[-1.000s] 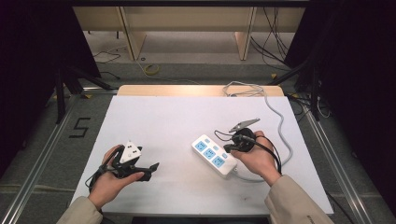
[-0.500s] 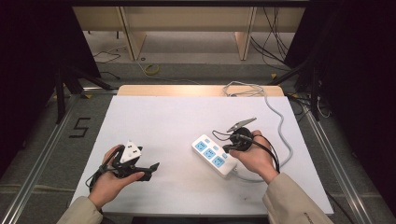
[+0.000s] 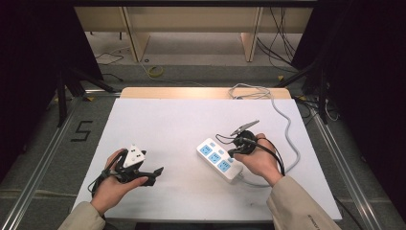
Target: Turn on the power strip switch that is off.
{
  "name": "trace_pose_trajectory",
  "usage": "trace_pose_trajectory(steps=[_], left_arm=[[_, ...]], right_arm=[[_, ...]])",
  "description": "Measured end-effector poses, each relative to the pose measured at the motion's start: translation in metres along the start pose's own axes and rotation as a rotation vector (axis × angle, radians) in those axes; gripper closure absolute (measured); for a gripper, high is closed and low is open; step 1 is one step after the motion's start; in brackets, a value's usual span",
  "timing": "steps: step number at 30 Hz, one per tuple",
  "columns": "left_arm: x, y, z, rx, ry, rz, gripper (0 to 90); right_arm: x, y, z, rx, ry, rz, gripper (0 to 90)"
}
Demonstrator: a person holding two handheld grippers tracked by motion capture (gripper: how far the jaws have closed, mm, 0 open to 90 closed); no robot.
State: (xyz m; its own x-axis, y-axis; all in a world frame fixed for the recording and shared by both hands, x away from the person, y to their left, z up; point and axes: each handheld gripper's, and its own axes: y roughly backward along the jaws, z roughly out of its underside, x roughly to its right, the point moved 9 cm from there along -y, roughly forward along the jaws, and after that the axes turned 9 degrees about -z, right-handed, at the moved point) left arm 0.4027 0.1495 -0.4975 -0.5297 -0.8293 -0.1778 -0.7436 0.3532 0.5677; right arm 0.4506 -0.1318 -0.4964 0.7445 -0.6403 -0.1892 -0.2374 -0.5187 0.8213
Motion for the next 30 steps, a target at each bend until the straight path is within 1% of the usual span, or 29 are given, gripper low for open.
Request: trace_pose_trajectory(steps=[8, 13, 14, 24, 30], left_arm=[[0.001, 0.000, 0.000, -0.002, -0.009, 0.000, 15.7], [0.001, 0.000, 0.000, -0.002, -0.003, 0.000, 15.7], [0.001, 0.000, 0.000, -0.003, -0.008, 0.002, 15.7], [0.001, -0.001, 0.000, -0.001, -0.007, 0.003, 15.7], [0.001, -0.001, 0.000, -0.001, -0.008, 0.002, 15.7]], right_arm=[[0.002, -0.002, -0.001, -0.012, -0.001, 0.008, 90.0], [0.004, -0.004, -0.001, -0.016, -0.007, 0.010, 90.0], [0.004, -0.004, -0.001, -0.018, -0.011, 0.009, 90.0], [0.007, -0.008, 0.000, -0.043, -0.016, 0.013, 90.0], [0.006, -0.012, 0.001, -0.065, -0.008, 0.018, 90.0]])
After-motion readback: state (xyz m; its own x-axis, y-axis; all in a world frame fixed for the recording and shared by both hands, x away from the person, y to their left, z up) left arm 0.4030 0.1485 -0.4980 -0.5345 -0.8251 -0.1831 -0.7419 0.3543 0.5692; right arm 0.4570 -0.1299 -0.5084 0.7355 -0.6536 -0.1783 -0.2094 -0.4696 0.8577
